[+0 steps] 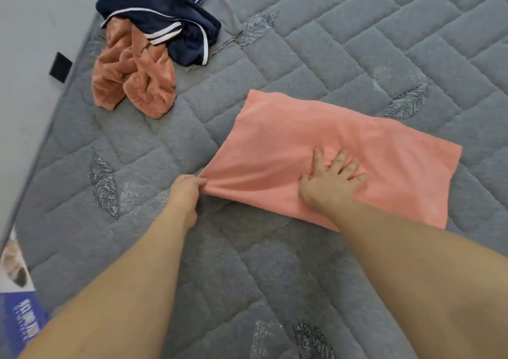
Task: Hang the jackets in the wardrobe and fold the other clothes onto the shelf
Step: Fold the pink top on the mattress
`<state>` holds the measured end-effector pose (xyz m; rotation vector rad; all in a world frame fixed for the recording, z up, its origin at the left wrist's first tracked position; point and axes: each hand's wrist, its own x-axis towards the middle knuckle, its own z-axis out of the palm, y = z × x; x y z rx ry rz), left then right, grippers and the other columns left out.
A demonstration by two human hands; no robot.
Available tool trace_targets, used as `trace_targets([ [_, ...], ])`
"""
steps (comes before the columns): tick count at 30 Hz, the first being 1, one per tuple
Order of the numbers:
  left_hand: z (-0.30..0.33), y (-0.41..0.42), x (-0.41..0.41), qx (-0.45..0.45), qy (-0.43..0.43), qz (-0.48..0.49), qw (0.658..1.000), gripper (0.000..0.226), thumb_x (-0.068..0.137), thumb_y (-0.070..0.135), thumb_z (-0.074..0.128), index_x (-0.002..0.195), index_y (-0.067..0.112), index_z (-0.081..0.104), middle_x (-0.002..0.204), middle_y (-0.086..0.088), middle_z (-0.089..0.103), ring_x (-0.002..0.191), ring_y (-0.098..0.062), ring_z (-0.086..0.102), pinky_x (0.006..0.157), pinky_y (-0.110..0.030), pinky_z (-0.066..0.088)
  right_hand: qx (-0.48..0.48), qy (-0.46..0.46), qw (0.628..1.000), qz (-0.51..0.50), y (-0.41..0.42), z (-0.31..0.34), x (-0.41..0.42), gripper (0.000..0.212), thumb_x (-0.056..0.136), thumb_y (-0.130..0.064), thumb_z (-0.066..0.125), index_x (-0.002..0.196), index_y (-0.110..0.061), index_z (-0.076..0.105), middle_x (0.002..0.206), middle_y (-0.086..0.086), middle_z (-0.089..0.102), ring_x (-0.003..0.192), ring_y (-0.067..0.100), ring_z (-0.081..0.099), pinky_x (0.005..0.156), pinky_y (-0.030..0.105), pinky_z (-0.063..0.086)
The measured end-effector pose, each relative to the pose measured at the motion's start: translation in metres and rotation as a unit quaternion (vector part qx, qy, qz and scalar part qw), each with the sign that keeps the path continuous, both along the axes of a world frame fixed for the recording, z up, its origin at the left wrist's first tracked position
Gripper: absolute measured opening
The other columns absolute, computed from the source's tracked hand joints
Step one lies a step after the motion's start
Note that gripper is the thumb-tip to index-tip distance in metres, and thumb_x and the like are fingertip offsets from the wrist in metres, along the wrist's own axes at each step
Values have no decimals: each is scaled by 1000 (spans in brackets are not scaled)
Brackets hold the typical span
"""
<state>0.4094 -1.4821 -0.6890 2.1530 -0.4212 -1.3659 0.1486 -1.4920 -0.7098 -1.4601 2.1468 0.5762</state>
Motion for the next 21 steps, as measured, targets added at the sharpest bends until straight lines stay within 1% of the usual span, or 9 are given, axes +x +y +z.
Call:
trace_targets([
  [2, -3, -7, -5, -12, 2, 64, 998, 15, 84, 9, 61, 97, 16, 55, 77, -4, 48, 72, -19, 42, 58, -29, 32, -47, 4, 999, -2, -22, 6, 6, 65, 86, -46, 35, 148, -26, 25, 159, 27, 2, 146, 45, 1, 110, 70, 1],
  [4, -6, -9, -12, 4, 25, 100, 995, 19, 79, 19, 62, 98, 17, 56, 78, -3, 47, 69, -19, 43, 62, -29, 35, -116, -19, 993, -9, -52, 10, 8, 66, 83, -51, 39, 142, -20, 32, 158, 28, 7, 147, 43, 3, 111, 68, 3],
  [6, -14, -7, -15, 8, 0, 43, 999, 19, 72, 30, 63, 84, 18, 57, 77, -7, 48, 71, -20, 43, 66, -34, 37, -164, -40, 985, 44, -85, 9, 8, 84, 80, -64, 40, 150, -22, 19, 161, 21, 1, 148, 41, -1, 113, 65, -1],
  [8, -22, -9, -16, 15, -32, -34, 999, 23, 74, 34, 70, 76, 17, 55, 80, -8, 51, 76, -20, 47, 67, -34, 37, -163, -46, 977, 128, -116, 7, 15, 102, 76, -75, 37, 156, -23, 0, 162, 15, 11, 150, 34, 6, 116, 60, -5],
  [10, -28, -14, -17, 44, -54, -103, 992, 40, 76, 39, 74, 101, 9, 61, 100, -10, 61, 91, -25, 58, 70, -32, 40, -127, -56, 979, 146, -138, 2, 28, 111, 72, -80, 41, 156, -20, 1, 152, 13, 36, 144, 29, 29, 117, 55, 4],
  [12, -26, -18, -23, 98, -77, -183, 975, 62, 76, 41, 73, 122, 3, 56, 116, -13, 63, 102, -29, 62, 71, -31, 44, -98, -80, 986, 106, -148, -1, 43, 99, 69, -73, 54, 145, -16, 28, 139, 12, 50, 133, 31, 43, 111, 51, 24],
  [15, -15, -17, -41, 122, 55, -250, 959, 33, 81, 25, 72, 105, 5, 62, 92, -10, 66, 71, -20, 62, 59, -25, 44, -72, -89, 990, 85, -149, 0, 63, 66, 72, -57, 57, 124, -17, 49, 127, 10, 60, 121, 31, 54, 101, 45, 35],
  [17, -5, -8, -46, 119, 144, -249, 950, 13, 82, 15, 69, 90, 13, 59, 77, -10, 56, 52, -14, 44, 51, -22, 33, -46, -89, 989, 105, -144, 5, 77, 56, 78, -50, 51, 122, -16, 58, 125, 12, 62, 118, 32, 57, 102, 45, 38],
  [21, 9, 18, 0, 45, 184, -174, 966, 7, 90, 20, 64, 96, 23, 61, 83, 0, 60, 62, -10, 46, 55, -25, 32, -46, -125, 987, 91, -130, 27, 111, 50, 89, -44, 40, 120, -10, 60, 125, 17, 61, 111, 35, 60, 84, 38, 41],
])
